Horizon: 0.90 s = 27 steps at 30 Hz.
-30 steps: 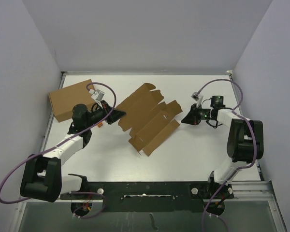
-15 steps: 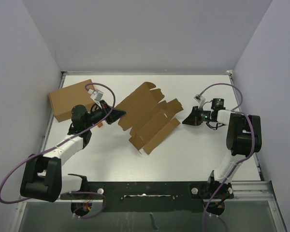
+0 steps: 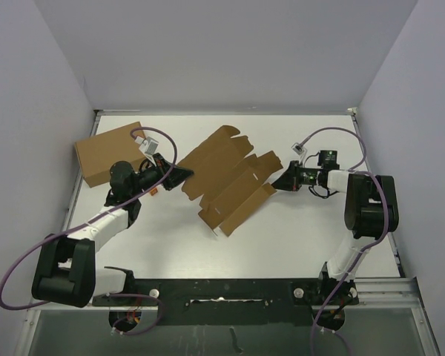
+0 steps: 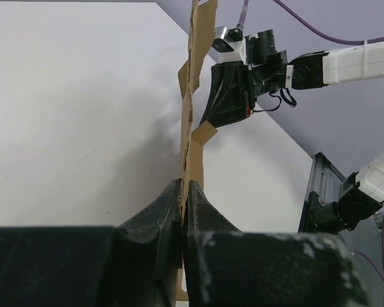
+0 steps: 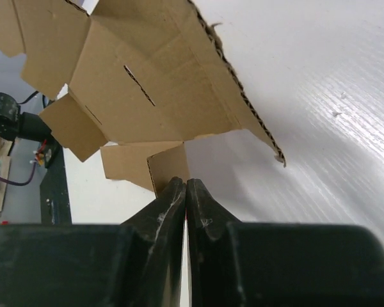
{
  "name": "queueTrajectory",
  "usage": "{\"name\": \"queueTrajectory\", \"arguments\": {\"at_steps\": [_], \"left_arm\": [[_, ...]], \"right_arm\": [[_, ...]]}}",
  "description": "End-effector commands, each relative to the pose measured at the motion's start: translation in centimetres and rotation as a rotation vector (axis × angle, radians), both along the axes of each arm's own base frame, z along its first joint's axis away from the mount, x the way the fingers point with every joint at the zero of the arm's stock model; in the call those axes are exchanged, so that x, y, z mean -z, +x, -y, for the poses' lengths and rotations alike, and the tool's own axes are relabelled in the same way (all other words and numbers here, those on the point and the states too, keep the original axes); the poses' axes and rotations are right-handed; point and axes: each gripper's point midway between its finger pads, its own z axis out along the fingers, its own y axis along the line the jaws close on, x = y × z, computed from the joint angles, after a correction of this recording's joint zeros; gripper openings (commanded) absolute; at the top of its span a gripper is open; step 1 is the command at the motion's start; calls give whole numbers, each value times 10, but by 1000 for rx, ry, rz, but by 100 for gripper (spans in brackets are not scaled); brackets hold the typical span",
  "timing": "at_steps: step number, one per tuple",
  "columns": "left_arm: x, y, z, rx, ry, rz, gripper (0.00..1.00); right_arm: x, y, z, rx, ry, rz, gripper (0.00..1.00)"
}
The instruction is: Fold the paper box
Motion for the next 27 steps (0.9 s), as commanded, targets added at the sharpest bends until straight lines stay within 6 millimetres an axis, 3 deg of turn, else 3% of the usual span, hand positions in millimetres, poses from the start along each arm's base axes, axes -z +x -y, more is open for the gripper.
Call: {"name": "queueTrajectory", "arguments": {"at_steps": [1,16,27], "left_arm": [[-12,3,0,4,-17,71,0],[0,7,-1,-1,-10,62,0],[13,12,-6,-26,-16,44,0]], "right_arm": [[-25,-2,-10,-43,83,45,8],[9,-4,-12,-9,32,-73,33],[26,-9,-18,-2,22,-140,40]]}}
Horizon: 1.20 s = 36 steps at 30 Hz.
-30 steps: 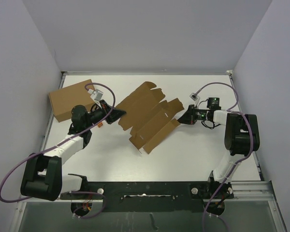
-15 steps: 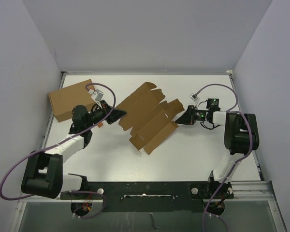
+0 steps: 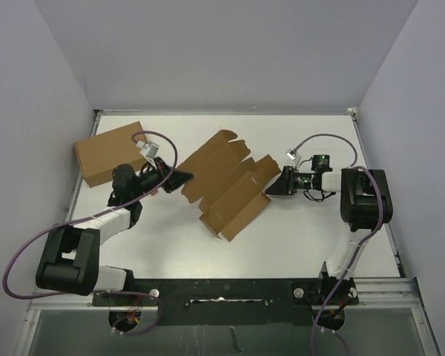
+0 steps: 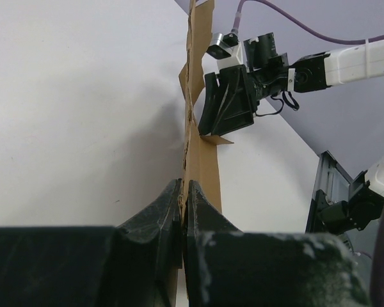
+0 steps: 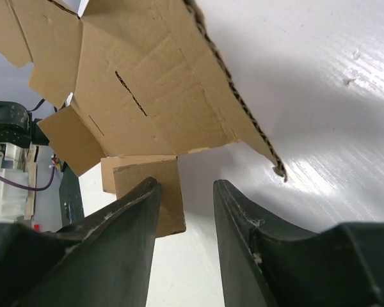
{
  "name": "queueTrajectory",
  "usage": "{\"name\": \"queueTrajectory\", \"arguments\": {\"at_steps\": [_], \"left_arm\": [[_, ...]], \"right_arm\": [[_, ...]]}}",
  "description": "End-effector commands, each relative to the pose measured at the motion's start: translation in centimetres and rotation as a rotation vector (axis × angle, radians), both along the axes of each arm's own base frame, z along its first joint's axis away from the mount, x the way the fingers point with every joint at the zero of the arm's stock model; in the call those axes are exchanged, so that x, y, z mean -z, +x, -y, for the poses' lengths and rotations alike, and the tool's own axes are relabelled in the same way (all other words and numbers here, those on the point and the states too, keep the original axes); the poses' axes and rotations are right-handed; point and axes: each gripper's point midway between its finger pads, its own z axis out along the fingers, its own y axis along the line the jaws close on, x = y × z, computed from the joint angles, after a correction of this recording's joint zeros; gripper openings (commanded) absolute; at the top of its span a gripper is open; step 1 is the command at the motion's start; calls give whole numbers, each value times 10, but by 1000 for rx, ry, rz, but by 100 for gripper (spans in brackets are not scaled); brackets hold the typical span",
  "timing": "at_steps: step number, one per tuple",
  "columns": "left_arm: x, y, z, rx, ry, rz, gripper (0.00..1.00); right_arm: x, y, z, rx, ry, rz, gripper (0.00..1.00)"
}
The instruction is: Fold the paper box
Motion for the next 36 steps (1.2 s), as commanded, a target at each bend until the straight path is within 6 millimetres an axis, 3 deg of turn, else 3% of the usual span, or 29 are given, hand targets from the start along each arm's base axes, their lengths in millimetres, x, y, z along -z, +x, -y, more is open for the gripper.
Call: {"name": "queueTrajectory", "arguments": {"at_steps": [1,17,36], "left_arm": [[-11,7,-4,-20,-17,78,0],[3,16,-16,-101,-22,79,0],[17,19,-29,-187,-35,90,0]], "right_arm": [[3,-1,-6,-7,-1,-11,40],[7,-13,-27,-32,30,-99,36],[25,-17,-23,71,-37,-229,41]]}}
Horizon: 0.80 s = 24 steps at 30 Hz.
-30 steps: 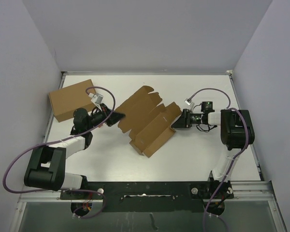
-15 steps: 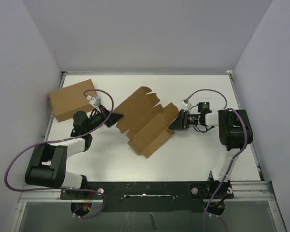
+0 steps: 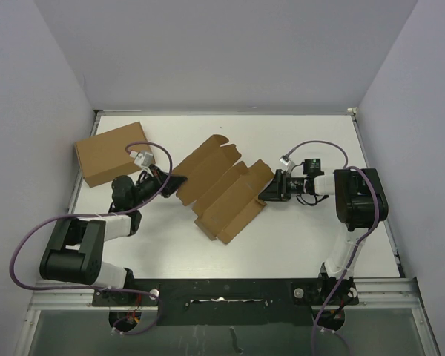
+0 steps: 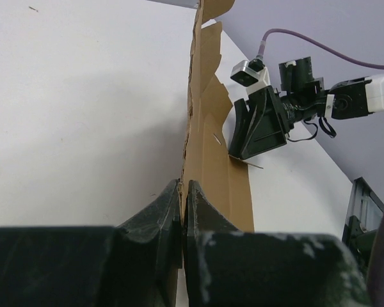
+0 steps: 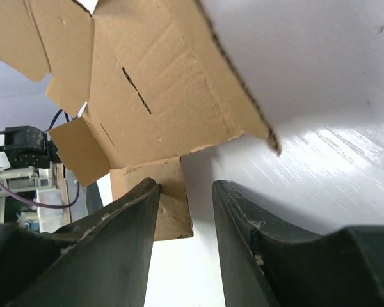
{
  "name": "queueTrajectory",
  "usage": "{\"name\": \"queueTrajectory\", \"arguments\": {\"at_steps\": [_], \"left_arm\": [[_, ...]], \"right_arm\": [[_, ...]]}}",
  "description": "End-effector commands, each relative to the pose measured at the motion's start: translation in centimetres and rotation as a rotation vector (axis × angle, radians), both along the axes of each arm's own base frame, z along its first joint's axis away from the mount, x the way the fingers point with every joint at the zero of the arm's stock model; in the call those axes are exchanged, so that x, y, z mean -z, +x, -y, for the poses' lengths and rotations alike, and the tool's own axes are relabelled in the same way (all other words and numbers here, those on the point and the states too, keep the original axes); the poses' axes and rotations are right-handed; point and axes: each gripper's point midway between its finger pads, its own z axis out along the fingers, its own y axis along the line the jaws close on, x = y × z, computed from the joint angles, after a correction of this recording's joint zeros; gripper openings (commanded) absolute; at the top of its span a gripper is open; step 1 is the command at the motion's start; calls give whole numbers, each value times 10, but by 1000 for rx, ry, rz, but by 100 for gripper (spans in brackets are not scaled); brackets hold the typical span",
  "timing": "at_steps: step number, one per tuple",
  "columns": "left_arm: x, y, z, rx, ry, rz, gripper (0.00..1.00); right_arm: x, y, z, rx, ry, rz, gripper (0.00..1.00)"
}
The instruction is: Fold the paper box
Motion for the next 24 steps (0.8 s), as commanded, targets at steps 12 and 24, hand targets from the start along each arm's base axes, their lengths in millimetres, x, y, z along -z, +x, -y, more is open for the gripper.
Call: {"name": "queueTrajectory", "arguments": {"at_steps": [12,24], "left_arm": [[-5,12,-12,-97,-44,91,0],[-13,12,-23,-180,-63,143,0]], "right_arm": [[-5,-8,-16,12,50,-90,38],[-8,-13,-24,24,77,-160,47]]}}
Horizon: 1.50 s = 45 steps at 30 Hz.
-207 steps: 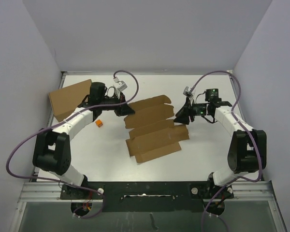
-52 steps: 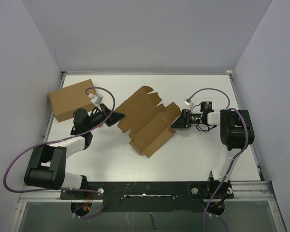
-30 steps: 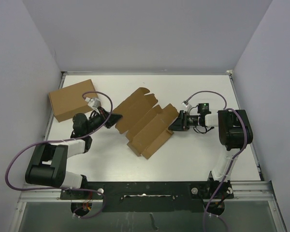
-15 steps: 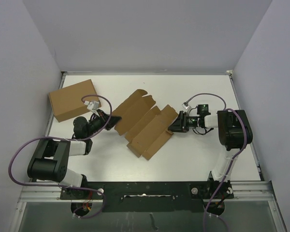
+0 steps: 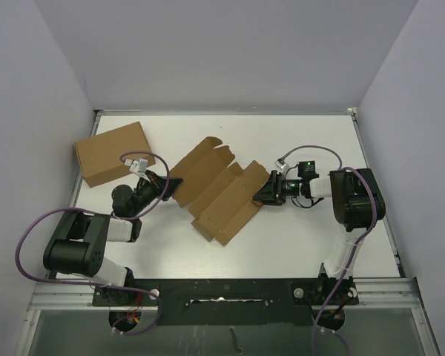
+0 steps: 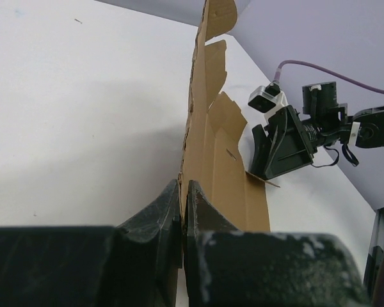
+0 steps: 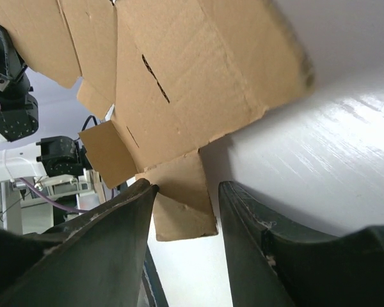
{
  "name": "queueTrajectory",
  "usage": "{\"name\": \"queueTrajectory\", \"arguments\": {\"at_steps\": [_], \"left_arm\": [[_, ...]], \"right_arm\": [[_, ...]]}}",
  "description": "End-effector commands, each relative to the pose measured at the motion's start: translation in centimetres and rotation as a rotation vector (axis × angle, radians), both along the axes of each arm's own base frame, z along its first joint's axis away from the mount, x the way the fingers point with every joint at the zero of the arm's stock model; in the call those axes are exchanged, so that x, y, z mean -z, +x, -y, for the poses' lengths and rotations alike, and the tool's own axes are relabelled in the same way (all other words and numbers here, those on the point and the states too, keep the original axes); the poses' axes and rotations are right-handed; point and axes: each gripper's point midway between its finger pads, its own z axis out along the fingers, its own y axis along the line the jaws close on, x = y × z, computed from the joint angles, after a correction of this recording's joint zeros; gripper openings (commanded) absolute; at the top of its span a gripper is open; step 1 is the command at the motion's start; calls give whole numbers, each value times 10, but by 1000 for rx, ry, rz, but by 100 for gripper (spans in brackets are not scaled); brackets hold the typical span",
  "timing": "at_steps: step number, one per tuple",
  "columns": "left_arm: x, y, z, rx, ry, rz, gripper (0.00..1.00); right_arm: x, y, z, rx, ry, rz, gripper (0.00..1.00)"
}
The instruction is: Fold the paper box
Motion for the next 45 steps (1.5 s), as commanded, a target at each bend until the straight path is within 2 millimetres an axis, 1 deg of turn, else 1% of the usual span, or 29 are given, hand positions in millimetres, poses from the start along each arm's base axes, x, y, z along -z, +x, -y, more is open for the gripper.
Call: {"name": "queueTrajectory", "arguments": {"at_steps": [1,5,8,10,14,16,20,21,24,25,30,33,34,36,37,38,39,40,43,45], "left_arm": [[-32,7,-8,-59,-36,139,0],[-38,6,-7,-59,-52,155,0],[-41,6,-4,-44,-63,163,0],[-41,5,-1,-30,-72,165,0],[-42,5,3,-13,-90,165,0],[-42,5,5,-2,-91,163,0],[-43,3,9,20,-91,168,0],[-44,3,10,26,-91,169,0],[-48,1,12,38,-92,181,0],[-49,0,12,43,-92,186,0],[-61,-4,14,57,-97,220,0],[-73,-8,15,74,-101,256,0],[-79,-10,16,81,-102,273,0],[-89,-14,17,96,-101,303,0],[-92,-18,18,118,-89,317,0],[-99,-22,19,132,-78,340,0],[-102,-25,19,143,-65,354,0],[-105,-28,20,153,-52,365,0],[-114,-34,21,175,-15,388,0],[-120,-38,21,186,7,399,0]], "right_arm": [[-3,-1,-5,-4,34,-22,47],[-3,-2,-6,3,47,-46,47],[-5,-1,-9,3,55,-49,44],[-8,-1,-10,-1,63,-47,38],[-14,2,-10,-4,76,-29,22],[-16,3,-10,-3,81,-21,20],[-20,6,-8,0,92,-5,20],[-21,7,-7,2,94,0,18],[-24,9,-5,3,101,14,3],[-26,10,-4,2,106,21,0],[-38,14,1,-4,110,91,0],[-49,17,4,-36,115,169,0],[-53,17,6,-53,113,182,7],[-61,18,11,-101,79,235,40],[-64,16,16,-133,42,247,51],[-70,19,21,-199,-11,368,58],[-78,20,27,-234,-57,421,62],[-85,21,35,-245,-92,461,64],[-113,23,61,-258,-154,637,64],[-139,18,78,-269,-174,766,64]]}}
